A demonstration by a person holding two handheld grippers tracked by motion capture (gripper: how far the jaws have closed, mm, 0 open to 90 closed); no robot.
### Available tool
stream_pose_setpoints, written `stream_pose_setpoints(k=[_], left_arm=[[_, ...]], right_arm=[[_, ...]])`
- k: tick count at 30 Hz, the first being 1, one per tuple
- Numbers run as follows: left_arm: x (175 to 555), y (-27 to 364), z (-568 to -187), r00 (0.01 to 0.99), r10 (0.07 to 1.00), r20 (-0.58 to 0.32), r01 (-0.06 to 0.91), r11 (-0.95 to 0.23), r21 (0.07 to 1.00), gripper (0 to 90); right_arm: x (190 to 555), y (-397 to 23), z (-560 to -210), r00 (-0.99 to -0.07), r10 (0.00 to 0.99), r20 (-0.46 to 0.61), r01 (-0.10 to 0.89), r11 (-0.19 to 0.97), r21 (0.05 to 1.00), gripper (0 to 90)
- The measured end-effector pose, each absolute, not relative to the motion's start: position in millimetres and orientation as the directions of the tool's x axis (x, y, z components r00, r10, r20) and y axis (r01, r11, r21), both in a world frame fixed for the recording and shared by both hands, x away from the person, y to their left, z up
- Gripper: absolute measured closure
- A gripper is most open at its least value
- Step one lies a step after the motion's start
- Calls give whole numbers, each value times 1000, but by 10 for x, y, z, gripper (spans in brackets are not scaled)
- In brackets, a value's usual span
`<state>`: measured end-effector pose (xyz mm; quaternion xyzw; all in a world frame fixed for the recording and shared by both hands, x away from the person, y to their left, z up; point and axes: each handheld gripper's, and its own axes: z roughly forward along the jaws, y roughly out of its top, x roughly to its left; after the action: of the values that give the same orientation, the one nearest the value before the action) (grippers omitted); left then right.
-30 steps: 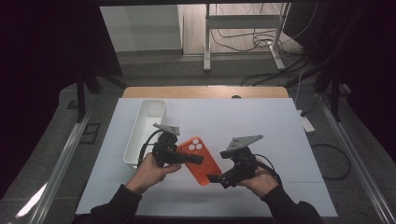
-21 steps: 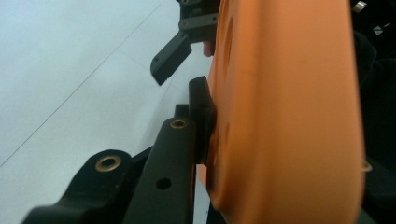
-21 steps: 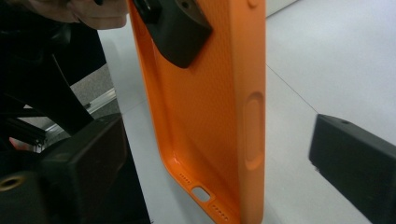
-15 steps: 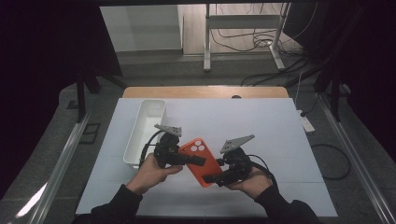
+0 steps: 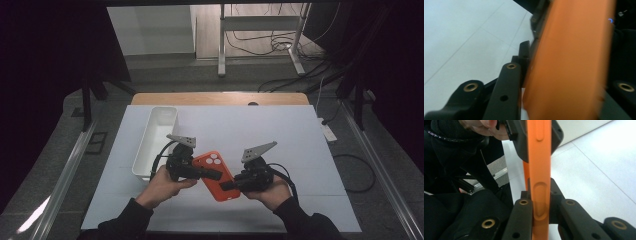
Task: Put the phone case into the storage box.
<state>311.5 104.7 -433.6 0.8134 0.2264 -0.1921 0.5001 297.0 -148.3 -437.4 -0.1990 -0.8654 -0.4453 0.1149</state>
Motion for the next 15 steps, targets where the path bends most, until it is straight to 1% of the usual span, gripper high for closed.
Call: stream_pose_setpoints(k=[4,9,11,14,15], left_arm=[[3109,1050,-4320,828,175,-533,556,-384,737,725],[3105,1057,-4322,832,207,-515,554,-377,742,663],[3103,1056,-4325,829,220,-513,558,-370,743,615],[3091,1049,-4313,839,259,-479,544,-372,752,543],[3091,1051,-4311,840,265,-473,542,-372,754,502]], right_arm=[[2958,-1490,-4342,-898,240,369,440,519,733,850],[2931,-1489,-4317,-907,263,328,419,508,753,851],[2933,-1497,-4308,-904,284,319,424,503,753,851],[2937,-1511,-4306,-903,303,304,422,496,759,851],[2939,-1522,-4301,-900,321,294,424,495,758,851]])
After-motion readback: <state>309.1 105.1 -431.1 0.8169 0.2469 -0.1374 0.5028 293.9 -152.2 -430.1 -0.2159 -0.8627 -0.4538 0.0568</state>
